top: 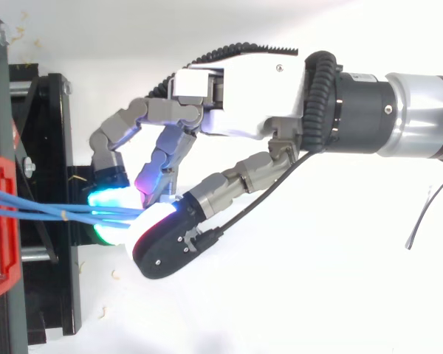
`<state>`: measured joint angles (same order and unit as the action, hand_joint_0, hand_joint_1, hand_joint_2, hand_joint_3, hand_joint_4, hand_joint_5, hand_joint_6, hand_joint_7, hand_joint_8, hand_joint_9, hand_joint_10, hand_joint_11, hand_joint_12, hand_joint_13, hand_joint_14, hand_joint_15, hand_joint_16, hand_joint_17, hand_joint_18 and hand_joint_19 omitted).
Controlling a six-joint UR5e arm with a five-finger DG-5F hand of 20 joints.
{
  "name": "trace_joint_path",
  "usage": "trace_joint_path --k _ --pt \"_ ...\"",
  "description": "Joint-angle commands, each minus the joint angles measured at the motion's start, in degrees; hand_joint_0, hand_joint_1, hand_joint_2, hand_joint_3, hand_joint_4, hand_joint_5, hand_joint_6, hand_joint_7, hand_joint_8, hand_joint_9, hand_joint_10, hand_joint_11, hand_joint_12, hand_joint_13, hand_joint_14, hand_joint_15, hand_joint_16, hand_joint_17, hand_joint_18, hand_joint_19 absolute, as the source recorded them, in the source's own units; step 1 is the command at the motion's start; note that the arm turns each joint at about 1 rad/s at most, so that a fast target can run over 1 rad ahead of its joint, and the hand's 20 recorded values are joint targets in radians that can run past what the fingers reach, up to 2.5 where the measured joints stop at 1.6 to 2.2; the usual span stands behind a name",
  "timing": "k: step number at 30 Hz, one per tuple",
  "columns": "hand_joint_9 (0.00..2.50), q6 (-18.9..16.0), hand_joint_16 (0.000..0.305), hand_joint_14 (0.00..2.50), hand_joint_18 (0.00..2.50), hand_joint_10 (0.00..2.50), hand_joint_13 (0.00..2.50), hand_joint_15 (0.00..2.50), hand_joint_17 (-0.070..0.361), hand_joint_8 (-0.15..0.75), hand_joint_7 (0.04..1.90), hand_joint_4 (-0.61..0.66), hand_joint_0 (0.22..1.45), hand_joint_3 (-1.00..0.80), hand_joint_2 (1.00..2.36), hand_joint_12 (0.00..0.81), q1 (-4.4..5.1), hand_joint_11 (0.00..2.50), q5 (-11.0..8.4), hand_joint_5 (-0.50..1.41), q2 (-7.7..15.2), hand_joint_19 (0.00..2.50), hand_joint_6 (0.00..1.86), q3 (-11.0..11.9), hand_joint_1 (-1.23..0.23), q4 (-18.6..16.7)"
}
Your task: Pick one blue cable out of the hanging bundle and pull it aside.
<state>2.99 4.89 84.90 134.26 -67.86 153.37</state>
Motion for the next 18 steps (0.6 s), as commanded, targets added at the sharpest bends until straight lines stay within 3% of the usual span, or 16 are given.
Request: trace_joint_path --k 1,5,7,10,14,16,18 --pt "1.08 0.0 0.05 0.02 0.97 0.02 1.0 0.57 0.113 0.324 1.16 0.06 0.55 -0.21 1.02 0.362 0.03 0.46 0.0 -0.13 -0.05 0.63 0.86 0.63 -0.49 0.18" --pt "1.05 0.0 0.05 0.02 0.99 0.01 1.01 0.56 0.113 0.342 1.14 0.1 0.55 -0.16 1.02 0.361 -0.06 0.51 0.17 -0.14 -0.05 0.6 0.87 1.77 -0.6 0.88" --pt "1.02 0.0 0.049 0.02 0.98 0.01 1.0 0.56 0.111 0.34 1.11 0.13 0.57 -0.16 1.02 0.361 -0.41 0.55 0.17 -0.16 0.04 0.57 0.88 2.83 -0.73 2.55" --pt "1.01 0.0 0.048 0.02 0.98 0.02 0.99 0.55 0.109 0.337 1.2 0.13 0.63 -0.21 1.02 0.351 -0.58 0.57 0.44 -0.18 -0.05 0.54 0.89 3.53 -0.84 3.87" --pt "1.05 0.0 0.048 0.02 0.98 0.02 1.0 0.53 0.107 0.36 1.44 0.15 0.71 -0.33 1.01 0.346 -0.67 0.58 0.96 -0.16 -0.05 0.5 0.9 4.14 -0.86 5.36" --pt "1.06 0.0 0.048 0.02 0.98 0.02 1.0 0.52 0.107 0.371 1.44 0.17 0.73 -0.49 1.0 0.346 -0.76 0.57 1.32 -0.16 -0.05 0.49 0.9 4.14 -0.85 6.15" --pt "1.07 -0.09 0.048 0.02 0.98 0.02 1.01 0.52 0.107 0.373 1.46 0.2 0.72 -0.5 1.0 0.345 -0.85 0.57 1.58 -0.16 -0.05 0.48 0.89 4.14 -0.85 6.33"
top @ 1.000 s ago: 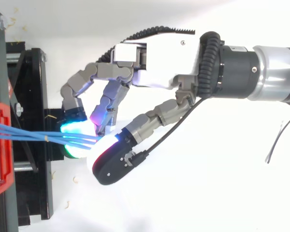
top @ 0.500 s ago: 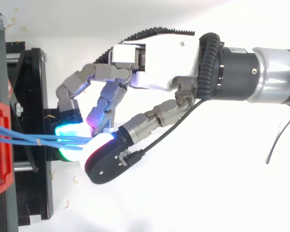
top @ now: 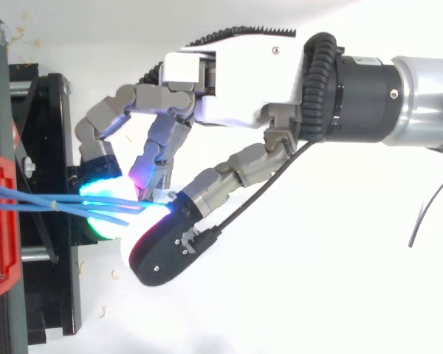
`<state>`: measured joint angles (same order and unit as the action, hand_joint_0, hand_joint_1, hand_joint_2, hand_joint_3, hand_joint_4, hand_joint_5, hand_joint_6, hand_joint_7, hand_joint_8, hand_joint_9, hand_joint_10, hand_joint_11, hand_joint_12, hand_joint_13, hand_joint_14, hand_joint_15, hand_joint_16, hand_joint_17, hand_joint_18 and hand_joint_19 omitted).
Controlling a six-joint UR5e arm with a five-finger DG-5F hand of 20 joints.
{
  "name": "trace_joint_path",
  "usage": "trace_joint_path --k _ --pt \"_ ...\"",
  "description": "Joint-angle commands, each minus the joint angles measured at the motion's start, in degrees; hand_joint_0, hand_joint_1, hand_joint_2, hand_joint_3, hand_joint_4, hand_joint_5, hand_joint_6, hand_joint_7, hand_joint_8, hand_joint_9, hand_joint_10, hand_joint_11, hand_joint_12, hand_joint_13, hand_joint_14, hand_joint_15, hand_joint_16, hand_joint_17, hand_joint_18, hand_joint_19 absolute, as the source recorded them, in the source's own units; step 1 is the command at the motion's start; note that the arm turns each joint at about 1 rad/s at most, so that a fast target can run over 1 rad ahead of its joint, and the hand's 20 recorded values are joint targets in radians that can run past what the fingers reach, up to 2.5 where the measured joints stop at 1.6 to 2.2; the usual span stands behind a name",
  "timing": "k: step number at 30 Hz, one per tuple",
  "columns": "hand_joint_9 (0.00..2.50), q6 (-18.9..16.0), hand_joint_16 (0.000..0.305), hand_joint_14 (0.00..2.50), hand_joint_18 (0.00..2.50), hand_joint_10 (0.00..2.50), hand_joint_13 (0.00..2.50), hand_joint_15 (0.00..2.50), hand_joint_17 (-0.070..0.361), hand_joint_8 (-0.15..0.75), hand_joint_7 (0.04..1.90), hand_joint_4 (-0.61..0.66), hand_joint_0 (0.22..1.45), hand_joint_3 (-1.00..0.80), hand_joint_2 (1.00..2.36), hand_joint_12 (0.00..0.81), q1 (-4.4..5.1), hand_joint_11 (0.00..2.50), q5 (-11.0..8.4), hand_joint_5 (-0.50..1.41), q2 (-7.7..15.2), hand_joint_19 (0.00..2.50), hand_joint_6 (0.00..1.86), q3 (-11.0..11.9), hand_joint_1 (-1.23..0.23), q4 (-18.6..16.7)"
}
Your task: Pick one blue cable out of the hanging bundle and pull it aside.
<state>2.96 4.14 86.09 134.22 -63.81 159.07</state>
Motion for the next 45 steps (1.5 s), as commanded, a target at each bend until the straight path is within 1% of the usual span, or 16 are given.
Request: trace_joint_path --k 1,3,5,8,11,15,18,21,25,28,32,36,39,42,43,45 --pt "1.09 -0.06 0.047 0.02 0.98 0.02 1.01 0.52 0.106 0.38 1.5 0.23 0.69 -0.5 1.0 0.344 -0.19 0.59 0.48 -0.15 -0.01 0.49 0.89 0.09 -0.83 0.71" --pt "1.12 -0.06 0.047 0.02 0.99 0.02 1.03 0.54 0.106 0.382 1.51 0.26 0.65 -0.5 1.0 0.347 -0.28 0.58 0.84 -0.13 -0.01 0.5 0.89 0.09 -0.81 0.71" --pt "1.14 -0.06 0.047 0.02 1.0 0.02 1.05 0.54 0.105 0.382 1.45 0.3 0.61 -0.5 1.0 0.345 -0.36 0.59 1.1 -0.12 -0.01 0.52 0.9 0.09 -0.75 0.71" --pt "1.16 -0.06 0.047 0.02 1.02 0.02 1.06 0.54 0.107 0.378 1.41 0.24 0.56 -0.5 1.0 0.353 -0.54 0.57 1.63 -0.11 -0.01 0.53 0.91 0.09 -0.67 0.8" --pt "1.18 -0.06 0.05 0.02 1.05 0.02 1.08 0.54 0.111 0.371 1.26 0.15 0.51 -0.5 1.0 0.36 -0.8 0.55 2.51 -0.09 -0.01 0.53 0.9 0.09 -0.56 0.89" --pt "1.2 -0.15 0.053 0.02 1.09 0.01 1.09 0.54 0.119 0.373 1.23 0.1 0.47 -0.5 1.0 0.375 -1.16 0.53 3.3 -0.08 -0.01 0.54 0.88 0.18 -0.48 1.41" --pt "1.19 -0.24 0.051 0.02 1.06 0.02 1.08 0.55 0.114 0.364 1.25 0.09 0.49 -0.5 1.0 0.365 -1.42 0.54 3.65 -0.08 -0.1 0.56 0.88 0.18 -0.49 1.85" --pt "1.16 0.03 0.047 0.02 1.03 0.02 1.06 0.56 0.107 0.357 1.3 0.11 0.55 -0.5 1.0 0.355 -1.42 0.54 3.74 -0.1 -0.36 0.59 0.88 0.27 -0.59 1.94" --pt "1.11 0.11 0.049 0.02 1.02 0.02 1.05 0.57 0.11 0.352 1.27 0.14 0.55 -0.3 1.02 0.361 -1.68 0.56 4.0 -0.12 -0.71 0.59 0.89 0.62 -0.68 2.29" --pt "1.07 0.11 0.049 0.02 1.01 0.02 1.02 0.57 0.111 0.352 1.22 0.15 0.56 -0.22 1.02 0.365 -1.77 0.56 4.18 -0.15 -0.71 0.58 0.91 0.62 -0.73 2.47" --pt "1.04 0.11 0.048 0.02 1.0 0.02 1.01 0.55 0.109 0.345 1.22 0.15 0.63 -0.25 1.02 0.351 -1.77 0.57 4.26 -0.16 -0.71 0.55 0.91 0.62 -0.79 2.47" --pt "1.02 0.11 0.047 0.02 0.97 0.02 1.0 0.53 0.107 0.35 1.4 0.13 0.72 -0.4 1.01 0.349 -1.77 0.58 4.18 -0.16 -0.71 0.49 0.89 0.62 -0.87 2.47" --pt "1.03 0.11 0.047 0.02 0.97 0.02 1.0 0.52 0.106 0.35 1.44 0.1 0.76 -0.5 1.0 0.339 -1.86 0.57 4.26 -0.16 -0.71 0.46 0.89 0.62 -0.88 2.47" --pt "1.05 0.11 0.047 0.02 0.96 0.02 1.0 0.51 0.105 0.342 1.56 0.06 0.78 -0.5 1.0 0.333 -2.12 0.57 4.88 -0.16 -0.71 0.44 0.88 0.62 -0.9 2.56" --pt "1.08 0.11 0.046 0.02 0.96 0.02 1.01 0.51 0.104 0.332 1.76 0.07 0.79 -0.5 1.0 0.325 -2.3 0.58 5.23 -0.14 -0.71 0.44 0.88 0.62 -0.91 2.47" --pt "1.11 0.11 0.045 0.02 0.96 0.02 1.03 0.52 0.101 0.318 1.81 0.04 0.79 -0.5 1.0 0.317 -2.39 0.58 5.41 -0.13 -0.71 0.44 0.89 0.62 -0.92 2.56"
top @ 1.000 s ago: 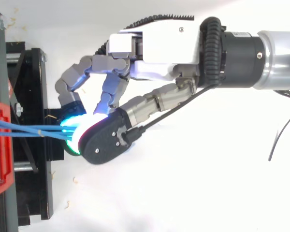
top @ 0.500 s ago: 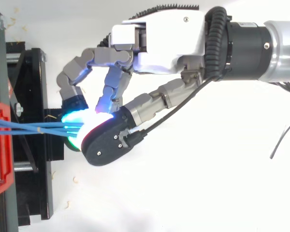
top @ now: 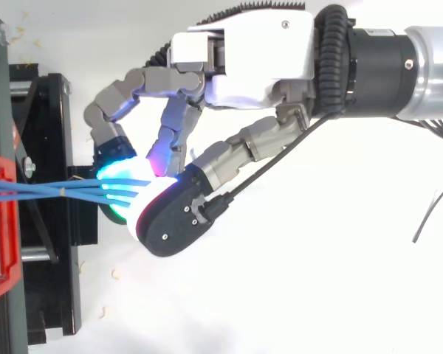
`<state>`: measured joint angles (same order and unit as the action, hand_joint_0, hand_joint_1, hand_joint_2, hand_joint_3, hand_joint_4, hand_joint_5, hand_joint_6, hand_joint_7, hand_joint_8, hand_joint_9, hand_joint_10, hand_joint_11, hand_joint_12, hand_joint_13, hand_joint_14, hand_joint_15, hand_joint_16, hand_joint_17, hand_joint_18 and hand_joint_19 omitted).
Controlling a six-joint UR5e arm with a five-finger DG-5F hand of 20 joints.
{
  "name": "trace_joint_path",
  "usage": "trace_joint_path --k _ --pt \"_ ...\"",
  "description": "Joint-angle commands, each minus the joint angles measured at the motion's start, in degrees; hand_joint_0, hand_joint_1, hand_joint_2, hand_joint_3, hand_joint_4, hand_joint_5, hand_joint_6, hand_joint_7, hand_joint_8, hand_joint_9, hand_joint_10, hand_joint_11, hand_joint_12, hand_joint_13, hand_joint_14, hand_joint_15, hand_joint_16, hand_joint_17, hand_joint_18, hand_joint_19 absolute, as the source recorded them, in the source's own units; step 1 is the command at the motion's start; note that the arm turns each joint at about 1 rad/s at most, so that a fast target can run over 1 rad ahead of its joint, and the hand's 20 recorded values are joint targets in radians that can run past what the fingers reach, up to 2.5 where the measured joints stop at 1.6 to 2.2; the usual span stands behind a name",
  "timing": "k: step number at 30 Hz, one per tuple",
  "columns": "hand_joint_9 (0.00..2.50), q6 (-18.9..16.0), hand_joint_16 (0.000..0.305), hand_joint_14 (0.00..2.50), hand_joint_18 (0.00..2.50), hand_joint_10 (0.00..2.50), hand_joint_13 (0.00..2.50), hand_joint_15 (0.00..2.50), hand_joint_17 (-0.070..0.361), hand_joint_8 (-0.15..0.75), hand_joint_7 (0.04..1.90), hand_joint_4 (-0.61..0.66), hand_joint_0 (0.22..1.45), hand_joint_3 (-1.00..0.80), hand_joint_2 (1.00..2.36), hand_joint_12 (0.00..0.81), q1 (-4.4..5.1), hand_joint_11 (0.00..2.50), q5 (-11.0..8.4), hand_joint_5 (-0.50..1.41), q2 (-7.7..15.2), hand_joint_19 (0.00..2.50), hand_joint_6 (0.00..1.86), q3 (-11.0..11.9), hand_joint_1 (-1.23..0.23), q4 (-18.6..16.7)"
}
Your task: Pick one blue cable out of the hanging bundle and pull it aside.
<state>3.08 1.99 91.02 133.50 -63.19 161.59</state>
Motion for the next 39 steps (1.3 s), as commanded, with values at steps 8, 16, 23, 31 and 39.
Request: trace_joint_path --k 8,16,23,31,39 --pt "1.13 -0.09 0.041 0.02 0.95 0.02 1.05 0.52 0.092 0.245 1.63 -0.17 0.75 -0.5 1.0 0.3 -1.03 0.56 2.5 -0.12 0.0 0.45 0.92 0.09 -0.94 0.65" --pt "1.15 -0.09 0.039 0.02 0.94 0.02 1.05 0.54 0.089 0.241 1.45 -0.17 0.65 -0.5 1.0 0.295 -1.64 0.54 3.64 -0.1 0.0 0.46 0.92 0.53 -0.97 1.97" --pt "1.15 0.0 0.042 0.02 0.96 0.02 1.06 0.54 0.094 0.244 1.23 -0.17 0.54 -0.5 1.0 0.306 -1.64 0.53 3.64 -0.09 -0.09 0.48 0.91 0.53 -0.91 1.97" --pt "1.16 0.09 0.059 0.02 1.06 0.01 1.1 0.54 0.134 0.361 1.23 -0.01 0.39 -0.5 1.0 0.395 -1.55 0.5 3.64 -0.09 0.0 0.47 0.86 0.62 -0.68 2.15" --pt "1.12 0.44 0.059 0.02 1.03 0.01 1.07 0.54 0.132 0.358 1.21 0.0 0.42 -0.5 1.0 0.39 -1.55 0.5 3.64 -0.1 0.0 0.5 0.86 0.62 -0.6 2.23"
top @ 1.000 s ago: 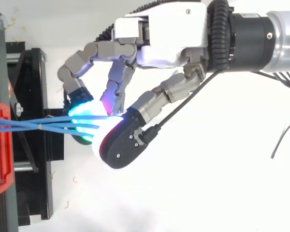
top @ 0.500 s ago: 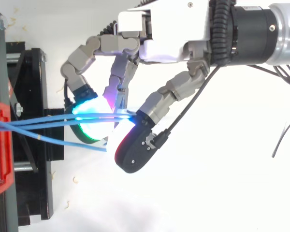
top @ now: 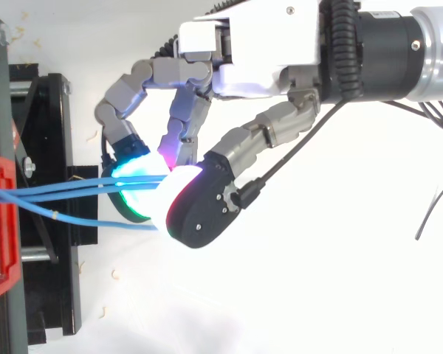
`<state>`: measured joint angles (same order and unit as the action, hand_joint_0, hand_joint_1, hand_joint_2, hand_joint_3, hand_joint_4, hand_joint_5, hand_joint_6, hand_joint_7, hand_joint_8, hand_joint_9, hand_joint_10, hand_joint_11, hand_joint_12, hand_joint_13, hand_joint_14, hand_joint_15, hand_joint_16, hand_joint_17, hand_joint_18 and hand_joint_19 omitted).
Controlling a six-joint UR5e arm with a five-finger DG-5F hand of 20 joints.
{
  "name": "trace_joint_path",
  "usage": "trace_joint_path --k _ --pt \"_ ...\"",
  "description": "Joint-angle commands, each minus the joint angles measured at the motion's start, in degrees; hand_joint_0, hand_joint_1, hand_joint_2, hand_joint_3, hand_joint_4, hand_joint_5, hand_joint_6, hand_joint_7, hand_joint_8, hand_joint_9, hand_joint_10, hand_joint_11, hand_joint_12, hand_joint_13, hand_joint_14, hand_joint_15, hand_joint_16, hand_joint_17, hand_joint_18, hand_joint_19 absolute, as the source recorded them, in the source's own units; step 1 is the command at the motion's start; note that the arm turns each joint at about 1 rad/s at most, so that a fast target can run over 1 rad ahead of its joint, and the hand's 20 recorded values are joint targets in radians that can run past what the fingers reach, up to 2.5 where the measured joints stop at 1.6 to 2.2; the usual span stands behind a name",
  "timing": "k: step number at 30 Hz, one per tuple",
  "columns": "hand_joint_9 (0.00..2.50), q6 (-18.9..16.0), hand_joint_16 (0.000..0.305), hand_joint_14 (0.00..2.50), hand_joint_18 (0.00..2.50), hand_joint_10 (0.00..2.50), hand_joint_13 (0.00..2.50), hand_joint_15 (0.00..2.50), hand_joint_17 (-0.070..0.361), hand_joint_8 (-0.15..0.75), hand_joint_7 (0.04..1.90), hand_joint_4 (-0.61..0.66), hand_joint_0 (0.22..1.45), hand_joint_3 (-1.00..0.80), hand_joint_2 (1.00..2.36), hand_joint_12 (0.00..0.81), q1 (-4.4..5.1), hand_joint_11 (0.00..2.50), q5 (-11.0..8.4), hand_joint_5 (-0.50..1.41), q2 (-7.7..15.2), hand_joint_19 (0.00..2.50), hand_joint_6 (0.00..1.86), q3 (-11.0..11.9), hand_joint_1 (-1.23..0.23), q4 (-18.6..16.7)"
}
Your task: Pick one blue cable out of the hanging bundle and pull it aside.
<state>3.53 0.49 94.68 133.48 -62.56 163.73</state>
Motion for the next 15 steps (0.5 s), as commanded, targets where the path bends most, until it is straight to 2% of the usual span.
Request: trace_joint_path --k 1,2,3,7,12,15 --pt "1.1 -0.02 0.054 0.02 0.98 0.02 1.05 0.56 0.121 0.342 1.22 0.0 0.47 -0.5 1.0 0.368 -0.14 0.51 -0.02 -0.1 -0.07 0.54 0.86 -0.01 -0.61 0.1" --pt "1.09 -0.02 0.049 0.02 0.95 0.01 1.03 0.57 0.111 0.325 1.24 0.0 0.52 -0.5 1.0 0.351 -0.14 0.5 -0.02 -0.11 0.02 0.57 0.86 -0.01 -0.65 0.1" --pt "1.09 -0.02 0.048 0.02 0.95 0.02 1.04 0.58 0.109 0.324 1.24 0.01 0.55 -0.4 1.01 0.351 -0.05 0.51 -0.02 -0.11 -0.07 0.57 0.86 -0.01 -0.67 0.1" --pt "1.06 -0.02 0.05 0.02 0.97 0.02 1.03 0.58 0.112 0.34 1.22 0.04 0.54 -0.2 1.02 0.359 -0.14 0.54 -0.02 -0.14 0.02 0.57 0.87 -0.01 -0.68 0.19" --pt "1.03 -0.02 0.05 0.02 0.96 0.02 1.02 0.57 0.112 0.342 1.19 0.07 0.56 -0.17 1.02 0.366 -0.05 0.56 -0.02 -0.15 0.02 0.56 0.88 -0.01 -0.72 0.19" --pt "1.0 -0.02 0.049 0.02 0.95 0.02 1.0 0.57 0.109 0.334 1.22 0.14 0.62 -0.28 1.02 0.354 -0.14 0.56 -0.02 -0.16 -0.07 0.53 0.88 -0.01 -0.82 0.19"
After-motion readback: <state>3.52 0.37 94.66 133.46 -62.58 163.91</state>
